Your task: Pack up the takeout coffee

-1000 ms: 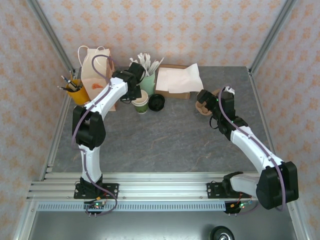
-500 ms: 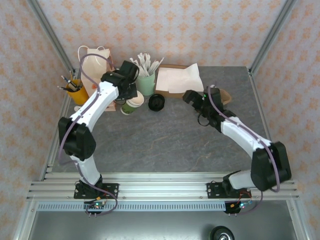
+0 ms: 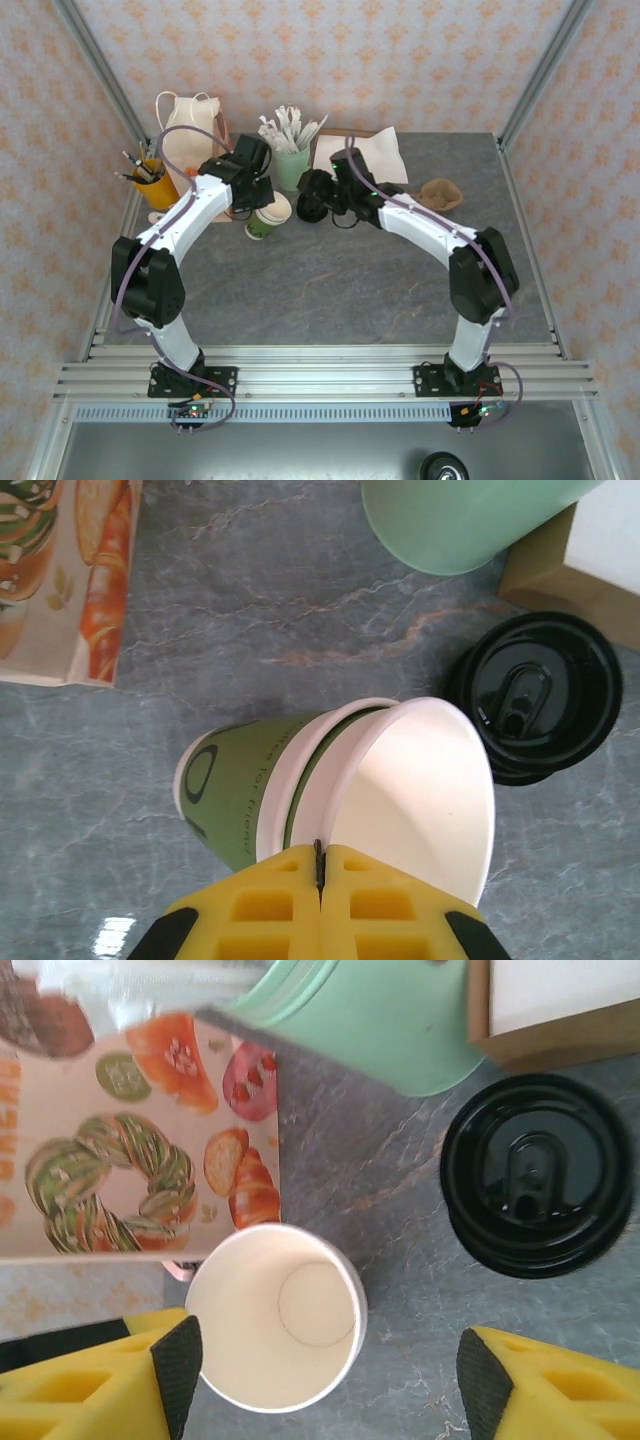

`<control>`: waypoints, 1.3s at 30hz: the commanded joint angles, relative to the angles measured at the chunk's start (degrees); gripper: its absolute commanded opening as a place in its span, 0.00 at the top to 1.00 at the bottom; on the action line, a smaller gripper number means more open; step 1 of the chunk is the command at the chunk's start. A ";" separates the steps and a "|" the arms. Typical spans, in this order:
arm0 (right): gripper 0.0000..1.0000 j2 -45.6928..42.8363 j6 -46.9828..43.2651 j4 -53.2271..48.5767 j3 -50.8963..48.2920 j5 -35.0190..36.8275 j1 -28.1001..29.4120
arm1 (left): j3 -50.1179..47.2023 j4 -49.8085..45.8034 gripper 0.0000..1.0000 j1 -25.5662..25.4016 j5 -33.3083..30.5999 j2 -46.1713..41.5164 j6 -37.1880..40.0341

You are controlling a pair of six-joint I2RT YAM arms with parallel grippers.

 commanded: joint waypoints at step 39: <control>0.85 16.21 0.99 -6.72 13.74 -2.28 4.09 | -5.90 4.34 1.00 1.55 3.49 -3.67 0.58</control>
